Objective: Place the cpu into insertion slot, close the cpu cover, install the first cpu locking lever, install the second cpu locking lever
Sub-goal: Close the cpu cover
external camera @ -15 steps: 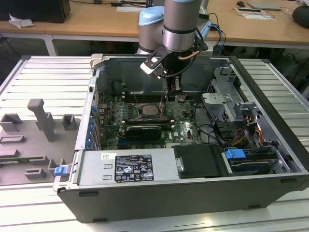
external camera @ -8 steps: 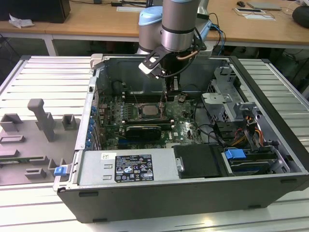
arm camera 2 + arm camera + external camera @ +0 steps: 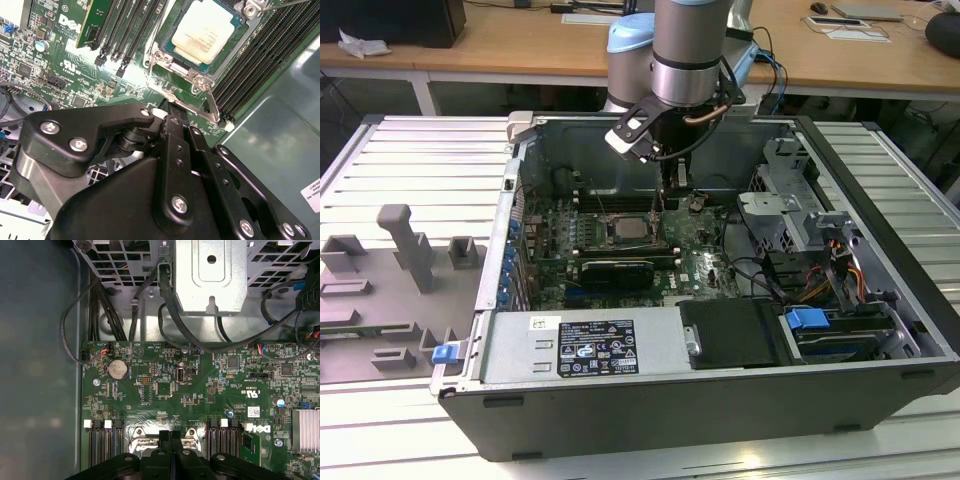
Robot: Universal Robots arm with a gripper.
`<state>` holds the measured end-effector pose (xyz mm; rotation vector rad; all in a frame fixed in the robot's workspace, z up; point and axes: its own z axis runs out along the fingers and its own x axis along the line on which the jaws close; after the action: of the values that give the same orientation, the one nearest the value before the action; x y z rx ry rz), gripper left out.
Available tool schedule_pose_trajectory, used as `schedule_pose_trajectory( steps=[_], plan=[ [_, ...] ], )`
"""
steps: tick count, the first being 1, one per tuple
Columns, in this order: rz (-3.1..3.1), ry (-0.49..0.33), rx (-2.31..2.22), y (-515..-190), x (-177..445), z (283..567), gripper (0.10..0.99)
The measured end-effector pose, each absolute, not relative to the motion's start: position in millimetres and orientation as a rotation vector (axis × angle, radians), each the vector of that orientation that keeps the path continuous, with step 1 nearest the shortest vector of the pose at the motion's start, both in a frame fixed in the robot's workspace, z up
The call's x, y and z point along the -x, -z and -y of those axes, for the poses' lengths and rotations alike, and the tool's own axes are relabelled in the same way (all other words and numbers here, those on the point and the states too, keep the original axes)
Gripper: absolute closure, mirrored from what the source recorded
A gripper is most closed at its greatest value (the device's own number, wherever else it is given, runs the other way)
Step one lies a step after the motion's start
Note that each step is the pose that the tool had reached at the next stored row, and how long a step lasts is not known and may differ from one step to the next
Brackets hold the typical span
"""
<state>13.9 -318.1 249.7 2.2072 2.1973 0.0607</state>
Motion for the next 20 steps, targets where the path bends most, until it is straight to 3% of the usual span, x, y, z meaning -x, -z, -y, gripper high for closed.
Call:
schedule_pose_trajectory(
  steps=[20],
  plan=[
    [-2.197,-0.061,-2.207,-249,-2,318,0.980]
  ],
)
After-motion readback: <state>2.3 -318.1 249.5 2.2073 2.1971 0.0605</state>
